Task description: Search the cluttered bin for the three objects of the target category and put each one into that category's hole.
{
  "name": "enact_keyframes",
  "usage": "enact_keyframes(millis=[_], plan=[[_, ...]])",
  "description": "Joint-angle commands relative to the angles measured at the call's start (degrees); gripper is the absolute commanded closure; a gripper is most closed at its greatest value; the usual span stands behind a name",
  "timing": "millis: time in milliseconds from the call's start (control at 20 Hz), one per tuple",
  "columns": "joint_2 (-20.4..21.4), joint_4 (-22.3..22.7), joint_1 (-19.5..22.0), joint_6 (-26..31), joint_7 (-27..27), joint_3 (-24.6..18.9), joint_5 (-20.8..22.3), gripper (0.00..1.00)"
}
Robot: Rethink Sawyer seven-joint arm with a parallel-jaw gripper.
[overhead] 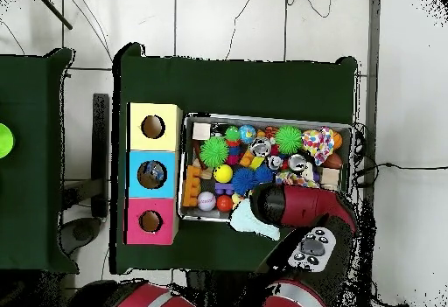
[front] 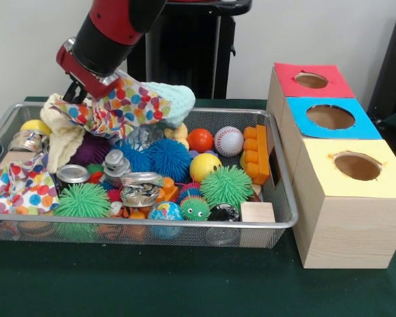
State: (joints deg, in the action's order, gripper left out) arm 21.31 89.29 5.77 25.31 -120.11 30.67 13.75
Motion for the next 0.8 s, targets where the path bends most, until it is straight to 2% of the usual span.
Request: enact_keyframes(millis=[50,300,800], plan=[[-0.3,-5.0,4.2,-0.6,5.9,-8.8,4.3,1.00],[0.1,-6.1,5.9,-1.1,6.7,-9.9,6.3,1.00],[1.1,-5.7,5.2,-2.7,3.4,-9.7,9.3,1.00]])
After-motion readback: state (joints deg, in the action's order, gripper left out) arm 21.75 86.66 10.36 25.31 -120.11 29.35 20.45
